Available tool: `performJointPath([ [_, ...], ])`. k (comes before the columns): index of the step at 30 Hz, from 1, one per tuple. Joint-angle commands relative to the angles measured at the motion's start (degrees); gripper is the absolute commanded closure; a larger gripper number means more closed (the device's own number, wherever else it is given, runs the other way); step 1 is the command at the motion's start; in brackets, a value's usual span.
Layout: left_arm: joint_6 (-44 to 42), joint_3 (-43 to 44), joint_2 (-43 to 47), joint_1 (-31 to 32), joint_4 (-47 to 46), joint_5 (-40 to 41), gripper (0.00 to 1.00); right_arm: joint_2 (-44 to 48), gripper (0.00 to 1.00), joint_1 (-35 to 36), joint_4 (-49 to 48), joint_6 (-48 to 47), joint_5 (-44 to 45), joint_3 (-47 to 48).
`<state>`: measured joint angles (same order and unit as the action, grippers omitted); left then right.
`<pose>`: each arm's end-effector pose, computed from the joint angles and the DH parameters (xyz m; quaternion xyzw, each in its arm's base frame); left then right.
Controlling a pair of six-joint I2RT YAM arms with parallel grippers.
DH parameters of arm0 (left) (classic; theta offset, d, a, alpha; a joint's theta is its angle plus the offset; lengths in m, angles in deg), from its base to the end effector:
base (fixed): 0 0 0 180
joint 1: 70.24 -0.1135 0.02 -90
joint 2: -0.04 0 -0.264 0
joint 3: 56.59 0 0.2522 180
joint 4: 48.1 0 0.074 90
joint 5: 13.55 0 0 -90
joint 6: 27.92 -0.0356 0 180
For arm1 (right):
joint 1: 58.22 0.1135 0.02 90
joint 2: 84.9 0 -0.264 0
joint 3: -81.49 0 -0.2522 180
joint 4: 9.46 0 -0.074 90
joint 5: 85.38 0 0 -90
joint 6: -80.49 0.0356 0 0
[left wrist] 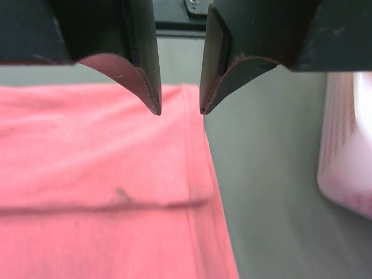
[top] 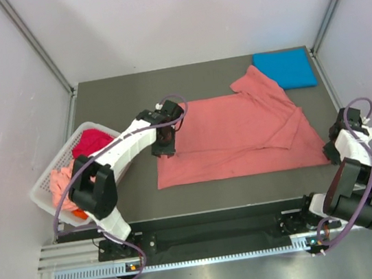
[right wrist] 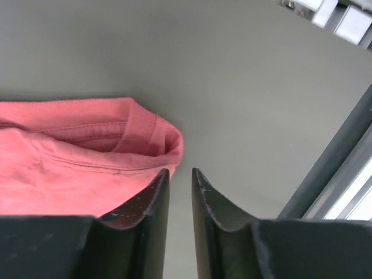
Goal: Fold and stack the t-shirts
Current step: Fold the tshirt
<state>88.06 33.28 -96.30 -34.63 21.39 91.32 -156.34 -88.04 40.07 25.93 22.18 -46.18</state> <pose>0.2704 -0.1824 0.2423 0.0668 0.9820 0.0483 0.1699 0.1800 -0.1155 0.1807 0.5475 0.8026 -0.1408 0.1903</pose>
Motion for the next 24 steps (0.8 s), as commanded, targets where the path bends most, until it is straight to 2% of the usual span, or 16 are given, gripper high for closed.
performJointPath([
  [1, -6.8, 3.9, -5.6, -2.3, -3.1, -2.6, 0.62, 0.7, 0.76, -0.9, -0.4, -3.1, 0.5, 5.2],
  [7, -10.1, 8.6, -13.9, -3.4, -4.3, 1.5, 0.62, 0.1, 0.71, -1.0, 1.6, -2.7, -0.3, 10.1],
  [14, -9.0, 9.9, -19.5, -4.6, -5.5, 2.9, 0.63, 2.4, 0.68, -0.3, -2.3, -3.7, -7.9, 11.5],
  [16, -8.4, 10.3, -21.3, -4.9, -4.8, 3.3, 0.69, 2.6, 0.68, 0.6, -2.4, -3.9, -7.8, 12.0],
  [17, -8.2, 10.2, -21.9, -5.0, -4.7, 3.3, 0.78, 2.5, 0.67, 0.7, -2.5, -3.9, -7.9, 12.4],
  [19, -7.7, 10.0, -22.2, -5.2, -4.3, 3.8, 0.89, 2.1, 0.66, 1.6, -2.9, -4.0, -8.6, 12.8],
  [21, -6.9, 9.8, -22.0, -5.3, -4.1, 4.7, 1.0, 1.3, 0.65, 3.3, -5.5, -5.3, -13.8, 12.8],
  [22, -5.9, 9.8, -21.8, -5.6, -3.6, 5.2, 1.0, 0.9, 0.63, 4.3, -6.6, -6.4, -16.1, 12.9],
  [24, -5.1, 9.8, -21.2, -6.0, -3.3, 6.1, 1.0, -0.5, 0.62, 9.0, -6.7, -6.5, -15.2, 13.4],
])
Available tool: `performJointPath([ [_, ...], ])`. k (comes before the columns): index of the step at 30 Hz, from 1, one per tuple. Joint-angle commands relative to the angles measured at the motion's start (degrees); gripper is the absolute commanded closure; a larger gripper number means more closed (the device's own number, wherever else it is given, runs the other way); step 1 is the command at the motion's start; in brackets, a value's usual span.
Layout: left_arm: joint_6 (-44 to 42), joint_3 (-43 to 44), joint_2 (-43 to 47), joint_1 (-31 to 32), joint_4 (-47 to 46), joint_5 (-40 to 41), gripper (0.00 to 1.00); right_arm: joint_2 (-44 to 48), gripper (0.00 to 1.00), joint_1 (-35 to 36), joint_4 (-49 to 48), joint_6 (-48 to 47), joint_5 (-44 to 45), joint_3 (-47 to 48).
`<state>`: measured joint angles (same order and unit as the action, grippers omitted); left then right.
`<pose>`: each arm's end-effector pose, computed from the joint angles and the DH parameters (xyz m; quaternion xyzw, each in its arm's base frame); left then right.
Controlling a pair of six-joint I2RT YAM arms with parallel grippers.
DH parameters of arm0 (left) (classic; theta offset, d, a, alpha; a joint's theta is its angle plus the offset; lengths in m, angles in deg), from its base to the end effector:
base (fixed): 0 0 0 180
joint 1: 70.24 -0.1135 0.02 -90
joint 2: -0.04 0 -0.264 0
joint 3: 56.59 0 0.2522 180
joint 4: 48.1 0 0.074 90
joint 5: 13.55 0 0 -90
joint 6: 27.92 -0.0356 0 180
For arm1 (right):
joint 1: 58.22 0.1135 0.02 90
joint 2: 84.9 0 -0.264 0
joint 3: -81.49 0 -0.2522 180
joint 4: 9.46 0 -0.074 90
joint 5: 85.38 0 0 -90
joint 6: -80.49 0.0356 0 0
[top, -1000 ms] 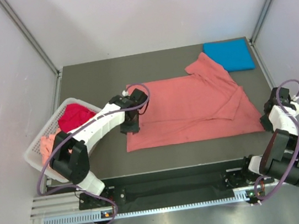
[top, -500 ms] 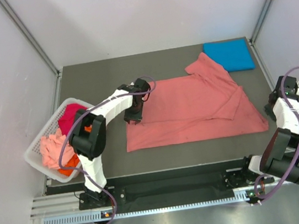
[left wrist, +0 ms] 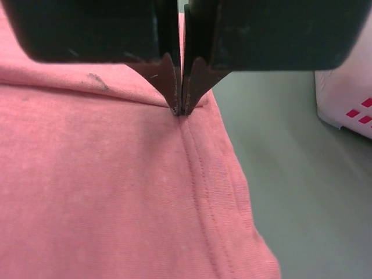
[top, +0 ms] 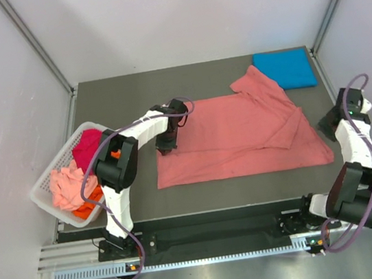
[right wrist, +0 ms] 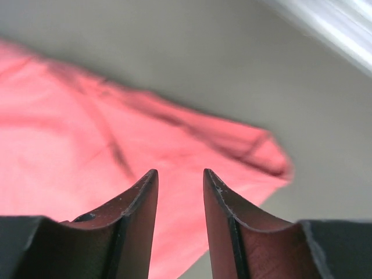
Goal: Fold and stack the t-shirts
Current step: Fold the tshirt
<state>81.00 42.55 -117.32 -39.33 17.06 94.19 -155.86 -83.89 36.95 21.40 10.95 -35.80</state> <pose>0.3430 -0.1927 0.1619 0.0942 0.9819 0.1156 0.1166 0.2207 -0.1104 0.2376 0.4656 0.8298 -0.0387 0.3052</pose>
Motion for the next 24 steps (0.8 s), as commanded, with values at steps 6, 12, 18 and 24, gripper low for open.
performJointPath([
  [6, 4.6, -0.7, 0.6, -1.7, 1.7, 4.4, 1.0, -4.4, 0.61, 11.6, -5.7, 0.4, -2.1, 1.0],
  [12, 6.1, -1.6, 0.0, -1.7, 2.6, 6.2, 1.0, -7.6, 0.6, 12.0, -9.3, -1.9, -4.3, -1.3],
  [18, 7.1, -0.1, 0.4, -1.6, 4.5, 6.3, 0.83, -8.7, 0.58, 12.5, -10.5, -1.7, -5.2, -2.9],
  [24, 6.8, 2.3, 3.9, -1.5, 7.7, 8.0, 0.75, -10.8, 0.58, 13.0, -14.3, -0.6, -5.7, -5.3],
])
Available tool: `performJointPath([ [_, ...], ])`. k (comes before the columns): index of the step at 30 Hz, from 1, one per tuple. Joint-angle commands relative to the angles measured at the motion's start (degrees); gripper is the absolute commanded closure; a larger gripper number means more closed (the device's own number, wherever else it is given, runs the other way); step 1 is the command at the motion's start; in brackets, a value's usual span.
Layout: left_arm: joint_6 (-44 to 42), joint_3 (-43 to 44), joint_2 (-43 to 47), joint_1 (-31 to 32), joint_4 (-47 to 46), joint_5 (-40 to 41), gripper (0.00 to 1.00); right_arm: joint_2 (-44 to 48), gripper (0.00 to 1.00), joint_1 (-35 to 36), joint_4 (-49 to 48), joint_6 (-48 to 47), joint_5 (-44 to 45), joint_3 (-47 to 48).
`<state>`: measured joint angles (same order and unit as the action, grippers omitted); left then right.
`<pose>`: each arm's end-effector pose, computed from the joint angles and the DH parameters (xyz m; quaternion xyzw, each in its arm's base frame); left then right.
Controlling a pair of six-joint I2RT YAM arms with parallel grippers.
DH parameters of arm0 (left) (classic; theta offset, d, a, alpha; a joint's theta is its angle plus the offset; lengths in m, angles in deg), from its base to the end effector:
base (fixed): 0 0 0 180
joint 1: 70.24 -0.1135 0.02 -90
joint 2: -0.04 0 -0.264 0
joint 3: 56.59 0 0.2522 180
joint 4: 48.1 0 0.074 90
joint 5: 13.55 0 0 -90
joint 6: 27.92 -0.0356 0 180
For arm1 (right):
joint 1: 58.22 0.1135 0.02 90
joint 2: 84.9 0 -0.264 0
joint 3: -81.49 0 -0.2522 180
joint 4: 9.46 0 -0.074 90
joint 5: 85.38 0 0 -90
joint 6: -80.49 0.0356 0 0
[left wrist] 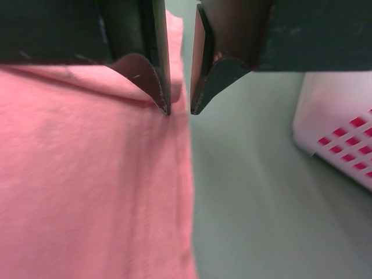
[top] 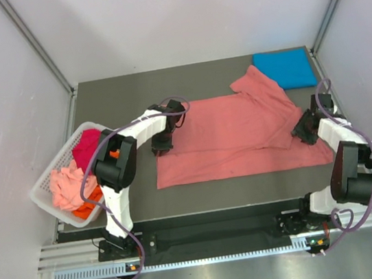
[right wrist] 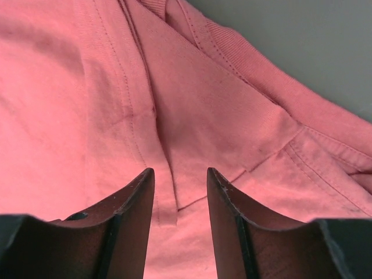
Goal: Fold and stack the t-shirts
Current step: Fold the tshirt
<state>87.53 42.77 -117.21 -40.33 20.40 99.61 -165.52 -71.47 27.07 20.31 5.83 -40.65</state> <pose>0.3430 -0.1811 0.1642 0.0318 0.9787 0.1633 0.1205 0.2583 -0.0616 0.1822 0.3565 0.8959 0.0281 0.2635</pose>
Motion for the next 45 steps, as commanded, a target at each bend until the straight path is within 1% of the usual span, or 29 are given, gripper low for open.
performJointPath([
  [1, -0.1, 2.4, 4.5, -0.5, 4.4, 2.3, 0.74, -1.4, 0.58, 0.7, -5.5, 0.7, -0.9, -0.9],
  [4, -0.1, 2.3, 7.4, -0.4, 4.7, 2.2, 0.74, -2.5, 0.59, 1.0, -7.1, 1.2, -0.9, -1.2],
  [5, -0.1, 2.1, 8.0, -0.4, 4.6, 1.8, 0.73, -2.7, 0.59, 1.3, -7.4, 1.3, -2.4, -1.0],
  [8, -0.4, 1.1, 10.6, -0.4, 3.8, 0.0, 0.73, -3.5, 0.59, 2.0, -8.1, 1.1, -2.5, -0.3],
  [18, -1.4, -1.2, 13.5, -0.3, 1.3, -3.9, 0.71, -5.2, 0.62, 2.6, -9.1, 0.4, -4.1, 1.5],
  [30, -0.7, -4.2, 12.6, 0.4, -0.8, -5.3, 0.72, -5.0, 0.77, 3.5, -12.6, 0.2, -9.6, 2.0],
  [35, -0.5, -4.7, 12.0, 0.6, -1.1, -5.4, 0.72, -6.9, 0.8, 4.4, -13.4, 0.8, -13.8, 3.7],
  [39, -0.2, -4.8, 11.9, 0.7, -1.3, -5.3, 0.72, -8.6, 0.88, 5.0, -15.4, 3.0, -16.1, 5.4],
  [41, -0.2, -4.9, 11.8, 0.8, -1.3, -5.2, 0.72, -10.3, 0.89, 5.3, -16.0, 3.9, -18.8, 7.0],
  [45, 0.2, -5.6, 11.8, 0.8, -1.6, -5.2, 0.72, -12.3, 0.86, 6.1, -21.8, 9.3, -24.4, 7.9],
])
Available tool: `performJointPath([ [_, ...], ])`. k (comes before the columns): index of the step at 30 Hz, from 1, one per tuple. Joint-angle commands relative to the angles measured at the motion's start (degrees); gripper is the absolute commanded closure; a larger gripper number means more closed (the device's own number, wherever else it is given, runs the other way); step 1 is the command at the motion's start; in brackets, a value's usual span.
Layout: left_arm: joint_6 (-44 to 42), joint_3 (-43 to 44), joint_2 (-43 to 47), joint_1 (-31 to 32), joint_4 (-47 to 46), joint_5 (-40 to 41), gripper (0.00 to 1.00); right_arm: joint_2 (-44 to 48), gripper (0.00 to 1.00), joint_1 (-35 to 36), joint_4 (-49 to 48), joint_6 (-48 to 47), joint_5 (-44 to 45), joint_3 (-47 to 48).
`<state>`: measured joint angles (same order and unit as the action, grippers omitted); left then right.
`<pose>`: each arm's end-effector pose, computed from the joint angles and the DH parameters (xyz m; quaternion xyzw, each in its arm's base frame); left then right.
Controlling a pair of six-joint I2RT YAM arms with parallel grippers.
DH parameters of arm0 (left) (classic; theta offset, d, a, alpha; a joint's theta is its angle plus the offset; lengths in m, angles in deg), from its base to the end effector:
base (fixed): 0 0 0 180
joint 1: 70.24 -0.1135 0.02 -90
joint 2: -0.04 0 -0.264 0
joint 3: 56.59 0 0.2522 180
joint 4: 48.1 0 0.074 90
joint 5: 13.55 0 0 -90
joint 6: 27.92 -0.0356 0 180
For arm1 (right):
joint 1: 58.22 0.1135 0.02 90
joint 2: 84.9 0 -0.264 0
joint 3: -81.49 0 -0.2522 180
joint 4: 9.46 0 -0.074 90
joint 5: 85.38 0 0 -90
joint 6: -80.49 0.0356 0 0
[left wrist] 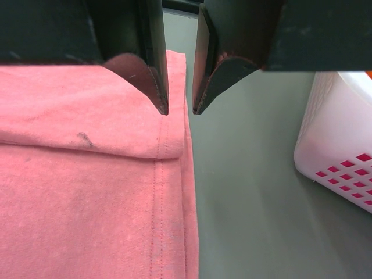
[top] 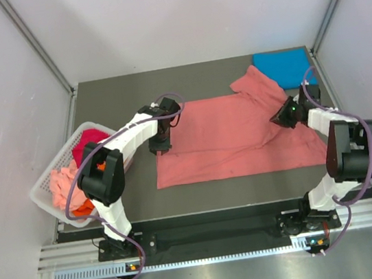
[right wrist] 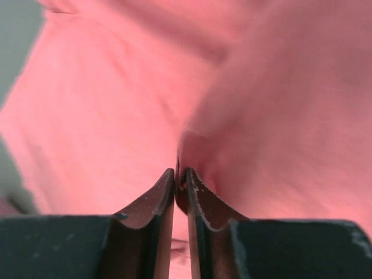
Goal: Fold and stack the t-shirts
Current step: Fold the tshirt
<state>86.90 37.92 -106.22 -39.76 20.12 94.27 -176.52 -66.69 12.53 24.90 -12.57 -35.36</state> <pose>0.3155 -0.1730 0.2093 0.0351 0.9836 0.0966 0.1481 0.3160 -0.0364 0.1739 0.2931 0.8846 0.2121 0.2943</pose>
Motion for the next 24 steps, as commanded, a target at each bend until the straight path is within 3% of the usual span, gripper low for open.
performJointPath([
  [1, 0.9, -0.9, 0.9, 0.3, -1.5, 0.2, 0.72, -2.3, 0.84, 1.6, -7.8, 5.5, -7.8, 2.6],
  [6, 2.2, -1.8, 1.2, 0.3, -0.6, 1.7, 0.71, -4.1, 0.66, 2.8, -11.2, 8.0, -11.9, 2.9],
  [14, 2.3, -0.2, 1.1, 1.2, -0.4, 0.6, 0.71, -1.6, 0.6, 2.9, -8.6, 5.6, -11.8, 3.4],
  [24, 3.0, 0.9, 1.8, 3.9, 0.7, 0.1, 0.71, -6.3, 0.58, 3.0, -0.8, 0.6, -2.7, 12.7],
])
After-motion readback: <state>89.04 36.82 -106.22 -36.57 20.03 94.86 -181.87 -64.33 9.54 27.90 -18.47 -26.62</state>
